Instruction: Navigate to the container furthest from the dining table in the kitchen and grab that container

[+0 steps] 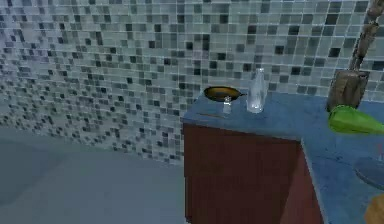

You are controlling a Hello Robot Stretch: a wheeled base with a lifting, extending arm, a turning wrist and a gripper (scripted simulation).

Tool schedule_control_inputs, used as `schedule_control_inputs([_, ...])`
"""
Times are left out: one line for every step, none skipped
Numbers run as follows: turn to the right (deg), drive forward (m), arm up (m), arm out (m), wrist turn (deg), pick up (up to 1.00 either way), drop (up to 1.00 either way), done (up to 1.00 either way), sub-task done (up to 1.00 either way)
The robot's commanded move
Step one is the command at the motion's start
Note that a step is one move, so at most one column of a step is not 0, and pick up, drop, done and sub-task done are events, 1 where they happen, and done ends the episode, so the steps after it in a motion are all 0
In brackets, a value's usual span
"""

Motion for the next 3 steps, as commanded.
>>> schedule_control_inputs([-30.0, 0.00, 0.00, 0.00, 0.0, 0.00, 0.00, 0.00, 0.00])
schedule_control_inputs([45.0, 0.00, 0.00, 0.00, 0.0, 0.00, 0.00, 0.00, 0.00])
schedule_control_inputs([45.0, 0.00, 0.00, 0.00, 0.0, 0.00, 0.00, 0.00, 0.00])
